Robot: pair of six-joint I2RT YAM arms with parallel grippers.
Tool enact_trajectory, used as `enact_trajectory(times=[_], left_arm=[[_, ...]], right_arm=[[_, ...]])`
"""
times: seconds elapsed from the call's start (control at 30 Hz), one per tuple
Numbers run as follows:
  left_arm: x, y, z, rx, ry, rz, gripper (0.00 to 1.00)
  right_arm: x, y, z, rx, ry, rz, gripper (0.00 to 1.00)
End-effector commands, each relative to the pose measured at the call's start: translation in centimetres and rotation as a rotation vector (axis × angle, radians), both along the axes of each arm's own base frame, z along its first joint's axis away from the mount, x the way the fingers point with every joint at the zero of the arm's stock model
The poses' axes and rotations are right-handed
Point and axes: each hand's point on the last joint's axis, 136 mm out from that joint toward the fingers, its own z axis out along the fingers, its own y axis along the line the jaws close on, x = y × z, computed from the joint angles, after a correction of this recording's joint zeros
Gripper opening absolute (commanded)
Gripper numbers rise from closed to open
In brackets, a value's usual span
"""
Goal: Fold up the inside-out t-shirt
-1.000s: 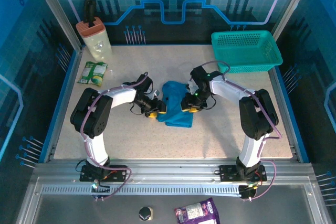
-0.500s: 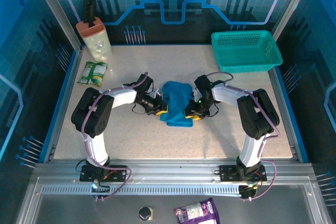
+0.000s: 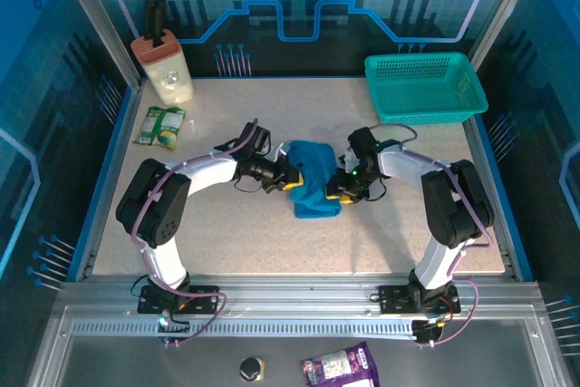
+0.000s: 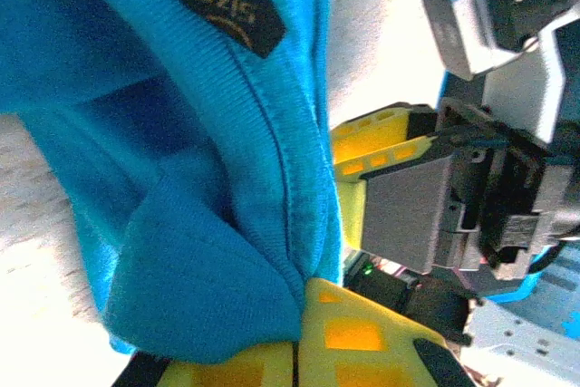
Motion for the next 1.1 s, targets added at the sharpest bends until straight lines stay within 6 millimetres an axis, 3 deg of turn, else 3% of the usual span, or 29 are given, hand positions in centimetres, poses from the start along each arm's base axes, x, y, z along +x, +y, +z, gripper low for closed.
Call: enact_trajectory(times=[0.0, 0.1, 0.23, 0.4, 0.5, 0.6, 0.7, 0.8, 0.87, 0.97, 1.07], left_arm=[[-0.3, -1.0, 0.3, -0.099, 0.029, 0.036, 0.0], [-1.1, -0.8, -3.0, -0.112, 0.11, 0.091, 0.01], [-2.6, 0.1, -6.7, -0.065, 0.177, 0.127, 0.06], [-3.7, 1.5, -8.0, 0.008, 0.188, 0.138, 0.16], [-3.6, 2.8, -7.4, 0.058, 0.169, 0.144, 0.22], [-3.7, 5.3, -6.5, 0.13, 0.145, 0.162, 0.32], [-3.6, 8.1, -5.2, 0.19, 0.117, 0.178, 0.4], [-3.3, 9.7, -3.5, 0.25, 0.071, 0.16, 0.43], [-3.1, 9.9, -2.3, 0.275, 0.041, 0.137, 0.44], [-2.8, 8.7, -0.2, 0.266, -0.004, 0.107, 0.43], [-3.0, 6.0, 1.7, 0.26, -0.058, 0.038, 0.39]], right_arm=[[-0.2, -1.5, 0.4, -0.018, -0.01, -0.028, 0.39], [-0.3, -2.0, -0.1, -0.018, 0.003, -0.041, 0.4], [-1.0, -1.2, -1.2, 0.021, 0.049, -0.028, 0.4], [-2.5, 0.2, -1.6, 0.067, 0.093, -0.013, 0.29], [-4.2, 1.7, -1.4, 0.089, 0.118, 0.014, 0.24], [-5.8, 3.4, -0.1, 0.128, 0.124, 0.044, 0.22], [-5.8, 2.9, 1.2, 0.09, 0.09, 0.043, 0.31], [-3.6, 0.8, 2.4, -0.025, 0.006, 0.038, 0.34], [-1.8, 0.7, 3.3, -0.036, -0.042, 0.049, 0.36], [1.2, 1.9, 4.5, -0.009, -0.093, 0.098, 0.37], [4.3, 3.7, 5.1, 0.038, -0.132, 0.154, 0.37]])
